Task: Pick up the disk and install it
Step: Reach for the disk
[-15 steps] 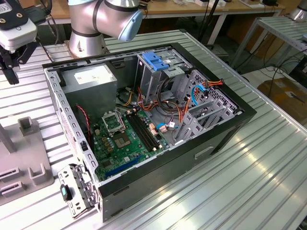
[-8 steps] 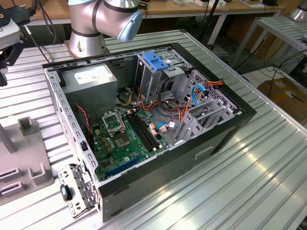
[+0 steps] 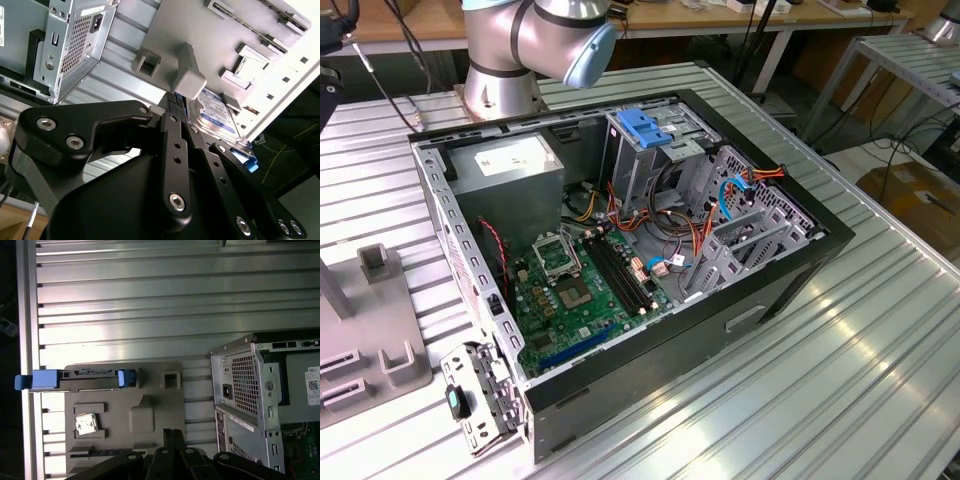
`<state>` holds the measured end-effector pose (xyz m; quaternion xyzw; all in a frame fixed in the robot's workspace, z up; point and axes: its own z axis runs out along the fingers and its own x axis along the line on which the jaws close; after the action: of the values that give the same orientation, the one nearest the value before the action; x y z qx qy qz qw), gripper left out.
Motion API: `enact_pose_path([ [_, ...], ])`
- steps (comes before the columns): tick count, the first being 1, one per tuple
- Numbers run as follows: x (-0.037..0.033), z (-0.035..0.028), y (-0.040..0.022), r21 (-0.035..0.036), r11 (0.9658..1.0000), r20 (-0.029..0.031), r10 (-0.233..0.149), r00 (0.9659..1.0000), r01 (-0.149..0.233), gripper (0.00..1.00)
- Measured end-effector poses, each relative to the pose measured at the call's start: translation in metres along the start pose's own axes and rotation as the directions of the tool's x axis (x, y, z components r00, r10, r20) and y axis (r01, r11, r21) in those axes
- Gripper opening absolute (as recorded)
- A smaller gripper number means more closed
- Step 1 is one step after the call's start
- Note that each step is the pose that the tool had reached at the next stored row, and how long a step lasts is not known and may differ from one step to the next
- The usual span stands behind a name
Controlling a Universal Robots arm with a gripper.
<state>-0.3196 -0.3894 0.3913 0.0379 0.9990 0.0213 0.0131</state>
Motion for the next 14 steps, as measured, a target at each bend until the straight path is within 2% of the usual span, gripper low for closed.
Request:
enact_pose_path([
  [2,0.0022,0.0000,-0.0001,0.0000,1.0000,0.0001,0.000,1.0000,0.000,0.11],
  [14,0.0027,0.0000,-0.0001,0.0000,1.0000,0.0000,0.000,1.0000,0.000,0.11],
])
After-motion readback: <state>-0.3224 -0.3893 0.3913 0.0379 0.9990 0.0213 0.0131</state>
